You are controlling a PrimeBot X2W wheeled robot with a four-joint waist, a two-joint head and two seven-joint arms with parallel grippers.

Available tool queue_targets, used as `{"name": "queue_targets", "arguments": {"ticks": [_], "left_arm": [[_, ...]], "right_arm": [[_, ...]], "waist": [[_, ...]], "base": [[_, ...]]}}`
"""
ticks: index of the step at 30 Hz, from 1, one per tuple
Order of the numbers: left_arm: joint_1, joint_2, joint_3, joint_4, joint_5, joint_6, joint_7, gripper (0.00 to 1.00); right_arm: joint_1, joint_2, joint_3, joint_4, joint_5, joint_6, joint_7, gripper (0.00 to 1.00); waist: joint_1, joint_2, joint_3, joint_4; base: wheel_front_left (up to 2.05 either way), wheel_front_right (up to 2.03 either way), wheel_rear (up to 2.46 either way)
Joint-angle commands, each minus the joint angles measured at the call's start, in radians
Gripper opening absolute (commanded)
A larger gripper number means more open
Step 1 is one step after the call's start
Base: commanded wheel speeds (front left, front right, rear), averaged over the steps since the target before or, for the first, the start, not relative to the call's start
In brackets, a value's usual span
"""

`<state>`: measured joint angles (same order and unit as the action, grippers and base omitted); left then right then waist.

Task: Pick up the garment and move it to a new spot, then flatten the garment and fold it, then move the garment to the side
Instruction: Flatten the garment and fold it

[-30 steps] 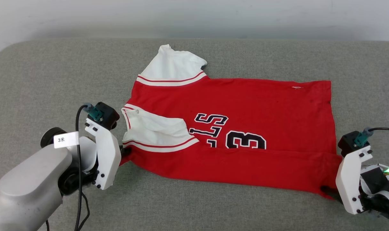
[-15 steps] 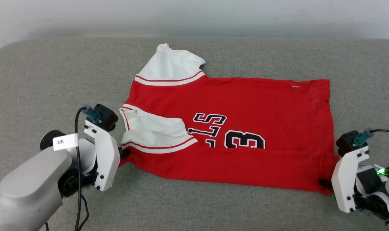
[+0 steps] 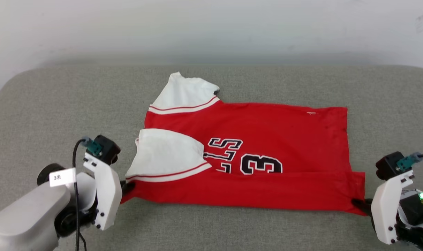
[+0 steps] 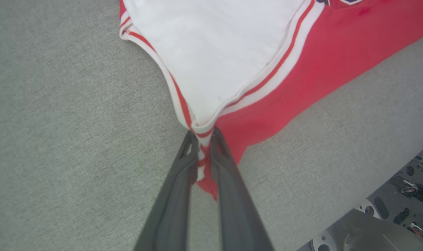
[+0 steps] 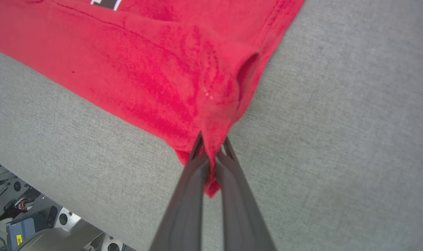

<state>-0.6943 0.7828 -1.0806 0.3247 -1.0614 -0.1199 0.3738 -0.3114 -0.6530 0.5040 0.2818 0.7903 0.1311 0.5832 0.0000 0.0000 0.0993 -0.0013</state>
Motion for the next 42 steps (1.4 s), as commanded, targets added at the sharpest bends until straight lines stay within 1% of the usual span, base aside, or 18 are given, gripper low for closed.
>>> {"name": "queue_targets", "arguments": {"ticks": [1,7,8,11,16,19,25,32,33,34,35,36,39,42], "left_arm": [[0.025,0.015,-0.001,-0.011,-0.008,0.006,-0.007,0.0],[0.103,0.069,-0.009,-0.096,-0.025,0.039,-0.022,0.0],[0.103,0.069,-0.009,-0.096,-0.025,0.039,-0.022,0.0],[0.146,0.098,-0.017,-0.139,-0.035,0.062,-0.026,0.0],[0.21,0.12,-0.029,-0.18,-0.058,0.096,-0.033,0.0],[0.232,0.114,-0.033,-0.183,-0.067,0.107,-0.042,0.0],[0.255,0.09,-0.037,-0.152,-0.085,0.11,-0.045,0.0],[0.257,0.049,-0.042,-0.089,-0.086,0.098,-0.066,0.0],[0.256,0.043,-0.042,-0.081,-0.083,0.099,-0.069,0.0],[0.255,0.04,-0.042,-0.074,-0.076,0.103,-0.076,0.32],[0.255,0.041,-0.042,-0.07,-0.071,0.106,-0.084,1.0],[0.257,0.042,-0.038,-0.069,-0.072,0.105,-0.092,1.0],[0.254,0.054,-0.034,-0.084,-0.058,0.11,-0.109,1.0],[0.24,0.077,-0.022,-0.11,-0.044,0.124,-0.126,1.0]], "right_arm": [[0.025,-0.014,-0.009,-0.016,0.005,-0.001,-0.007,0.0],[0.119,-0.05,-0.067,-0.097,0.006,-0.001,0.007,0.0],[0.119,-0.05,-0.067,-0.097,0.006,-0.001,0.007,0.0],[0.17,-0.059,-0.104,-0.128,-0.002,-0.001,0.026,0.0],[0.238,-0.055,-0.154,-0.161,-0.021,-0.001,0.073,0.0],[0.267,-0.042,-0.173,-0.174,-0.034,-0.001,0.104,0.0],[0.291,0.003,-0.195,-0.167,-0.055,-0.001,0.135,0.0],[0.286,0.063,-0.192,-0.087,-0.078,-0.001,0.095,0.0],[0.287,0.07,-0.19,-0.077,-0.085,-0.001,0.08,0.04],[0.291,0.075,-0.188,-0.069,-0.089,-0.001,0.067,0.27],[0.295,0.083,-0.192,-0.065,-0.088,-0.001,0.049,0.91],[0.298,0.091,-0.203,-0.063,-0.086,-0.001,0.028,1.0],[0.304,0.092,-0.225,-0.07,-0.106,-0.001,-0.031,1.0],[0.305,0.113,-0.264,-0.088,-0.123,-0.001,-0.113,1.0]], "waist": [[0.0,0.0,-0.02,-0.003],[0.0,0.0,-0.057,-0.008],[0.0,0.0,-0.057,-0.008],[0.0,0.0,-0.065,-0.011],[0.0,0.0,-0.064,-0.015],[0.0,0.0,-0.055,-0.014],[0.0,0.0,-0.022,-0.012],[0.0,0.0,-0.005,-0.003],[0.0,0.0,-0.007,0.0],[0.0,0.0,-0.011,0.003],[0.0,0.0,-0.016,0.004],[0.0,0.0,-0.022,0.006],[0.0,0.0,-0.039,0.008],[0.0,0.0,-0.05,0.009]], "base": [[0.0,0.0,0.0],[0.0,0.0,0.0],[0.0,0.0,0.0],[0.0,0.0,0.0],[0.0,0.0,0.0],[0.0,0.0,0.0],[0.0,0.0,0.0],[0.0,0.0,0.0],[0.0,0.0,0.0],[0.0,0.0,0.0],[0.0,0.0,0.0],[0.0,0.0,0.0],[0.0,0.0,0.0],[0.0,0.0,0.0]]}}
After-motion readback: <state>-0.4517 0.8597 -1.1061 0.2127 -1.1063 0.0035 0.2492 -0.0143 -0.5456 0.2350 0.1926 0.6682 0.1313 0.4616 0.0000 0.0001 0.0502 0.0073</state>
